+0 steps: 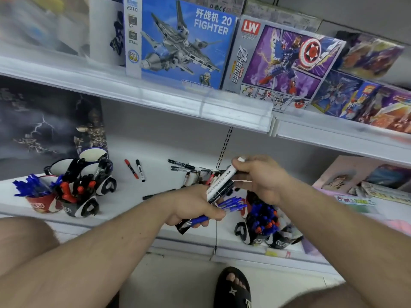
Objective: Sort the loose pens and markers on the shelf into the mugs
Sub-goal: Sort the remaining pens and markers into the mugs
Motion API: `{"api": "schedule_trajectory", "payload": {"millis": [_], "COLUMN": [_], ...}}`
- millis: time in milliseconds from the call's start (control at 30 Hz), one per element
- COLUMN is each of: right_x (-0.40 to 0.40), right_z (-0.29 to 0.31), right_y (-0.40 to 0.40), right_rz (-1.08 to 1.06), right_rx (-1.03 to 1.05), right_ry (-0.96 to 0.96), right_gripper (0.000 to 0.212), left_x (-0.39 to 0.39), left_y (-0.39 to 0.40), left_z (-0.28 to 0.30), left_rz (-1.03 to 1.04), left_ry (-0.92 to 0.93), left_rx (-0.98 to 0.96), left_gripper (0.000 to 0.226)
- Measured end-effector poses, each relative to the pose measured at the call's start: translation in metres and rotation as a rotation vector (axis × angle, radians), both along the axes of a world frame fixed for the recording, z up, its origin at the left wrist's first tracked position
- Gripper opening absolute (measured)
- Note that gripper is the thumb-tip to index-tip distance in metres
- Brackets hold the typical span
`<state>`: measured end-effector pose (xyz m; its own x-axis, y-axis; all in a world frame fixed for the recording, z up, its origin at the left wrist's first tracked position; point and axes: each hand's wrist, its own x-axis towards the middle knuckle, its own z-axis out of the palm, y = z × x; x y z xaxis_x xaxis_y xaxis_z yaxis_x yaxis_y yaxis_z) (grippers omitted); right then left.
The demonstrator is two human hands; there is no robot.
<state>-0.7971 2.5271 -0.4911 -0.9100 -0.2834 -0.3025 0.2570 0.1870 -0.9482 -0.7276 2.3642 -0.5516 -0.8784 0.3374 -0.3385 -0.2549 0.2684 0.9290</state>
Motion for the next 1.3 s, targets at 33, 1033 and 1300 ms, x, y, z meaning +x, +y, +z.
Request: {"api": "schedule_trajectory", "payload": {"millis": [33, 1033, 1300], "right_x": [-0.007, -0.16, -0.167], "right_z": [-0.001, -0.177, -0.212], "right_y": [0.011, 0.191, 0.188], "right_rz": [-0.051, -0.328, 0.06], "right_rx": [0.01, 1.036, 1.396], "right_ry": [-0.011, 0.476, 0.393], "right_gripper": [0.004, 0.036, 0.056], "left_x": [-0.003, -0.09, -0.088], "left_y": [0.006, 0.096, 0.097], "left_z": [-0.004, -0.082, -0.088], "left_rz": [0.005, 0.668, 0.664], "left_ry": [-0.014, -0.213, -0.207], "left_rx": [-0.008, 0.508, 0.514], "left_gripper": [0.012, 0.01, 0.014]}}
